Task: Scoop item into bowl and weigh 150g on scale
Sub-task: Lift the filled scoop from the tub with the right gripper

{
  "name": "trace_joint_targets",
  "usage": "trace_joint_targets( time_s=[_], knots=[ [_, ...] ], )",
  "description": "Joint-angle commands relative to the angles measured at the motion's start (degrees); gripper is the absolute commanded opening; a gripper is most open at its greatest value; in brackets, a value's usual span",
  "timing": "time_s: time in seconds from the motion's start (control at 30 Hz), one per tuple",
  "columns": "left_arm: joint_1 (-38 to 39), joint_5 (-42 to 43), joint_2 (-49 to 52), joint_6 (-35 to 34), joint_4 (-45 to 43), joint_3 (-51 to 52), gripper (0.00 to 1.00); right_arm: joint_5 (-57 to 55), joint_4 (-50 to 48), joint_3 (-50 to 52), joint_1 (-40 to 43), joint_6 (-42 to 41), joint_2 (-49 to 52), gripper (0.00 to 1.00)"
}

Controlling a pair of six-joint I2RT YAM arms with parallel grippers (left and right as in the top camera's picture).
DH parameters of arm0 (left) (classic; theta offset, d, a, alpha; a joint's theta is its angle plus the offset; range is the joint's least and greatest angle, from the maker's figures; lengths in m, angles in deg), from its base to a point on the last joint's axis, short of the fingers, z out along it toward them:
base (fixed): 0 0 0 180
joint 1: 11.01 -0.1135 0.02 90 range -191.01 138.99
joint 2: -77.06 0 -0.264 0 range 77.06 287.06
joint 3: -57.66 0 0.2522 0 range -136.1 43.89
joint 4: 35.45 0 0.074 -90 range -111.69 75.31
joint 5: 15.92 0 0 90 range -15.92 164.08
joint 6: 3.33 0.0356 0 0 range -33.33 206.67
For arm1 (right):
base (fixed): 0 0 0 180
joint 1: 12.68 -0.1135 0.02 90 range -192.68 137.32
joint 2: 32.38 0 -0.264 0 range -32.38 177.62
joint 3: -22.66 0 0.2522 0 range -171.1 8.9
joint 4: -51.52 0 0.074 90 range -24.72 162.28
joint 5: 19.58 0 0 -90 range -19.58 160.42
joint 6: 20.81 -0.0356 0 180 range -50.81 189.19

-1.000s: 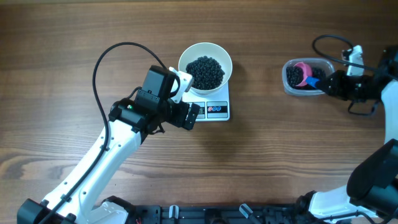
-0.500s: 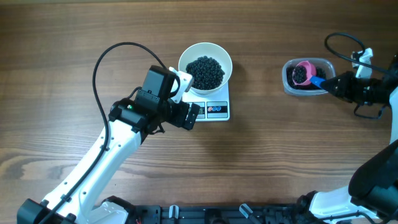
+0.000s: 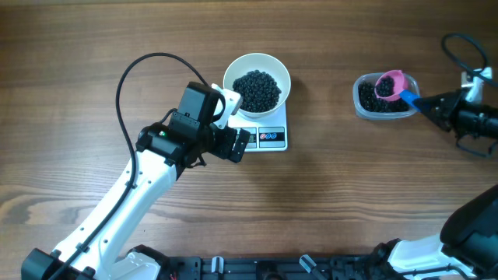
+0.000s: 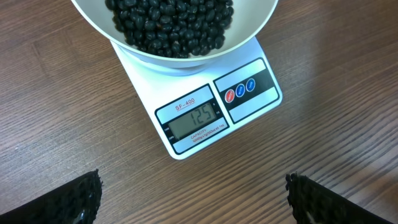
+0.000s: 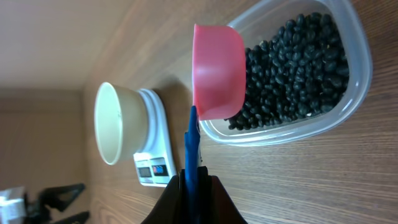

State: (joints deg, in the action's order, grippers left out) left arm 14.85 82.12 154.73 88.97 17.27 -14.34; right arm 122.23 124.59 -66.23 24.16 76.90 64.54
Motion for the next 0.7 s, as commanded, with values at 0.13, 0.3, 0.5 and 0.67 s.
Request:
trace_joint_targets(
  time_s=[0.13, 0.3, 0.5, 0.67],
  knots=[
    [-0.3, 0.7, -0.5, 0.5, -0.2, -0.9, 1.0, 14.9, 1.3, -0.2, 3.0, -0.2, 0.8, 0.04],
    [-0.3, 0.7, -0.5, 0.5, -0.2, -0.9, 1.0, 23.8, 2.6, -0.2, 2.0, -0.4, 0.8, 0.04],
    [-0.3, 0.7, -0.5, 0.5, -0.2, -0.9, 1.0, 27.8, 3.3, -0.2, -2.6, -2.6, 0.8, 0.04],
    [-0.3, 0.7, -0.5, 0.5, -0.2, -0.9, 1.0, 27.8, 1.2, -0.2, -8.5, -3.8, 0.8, 0.04]
  ],
)
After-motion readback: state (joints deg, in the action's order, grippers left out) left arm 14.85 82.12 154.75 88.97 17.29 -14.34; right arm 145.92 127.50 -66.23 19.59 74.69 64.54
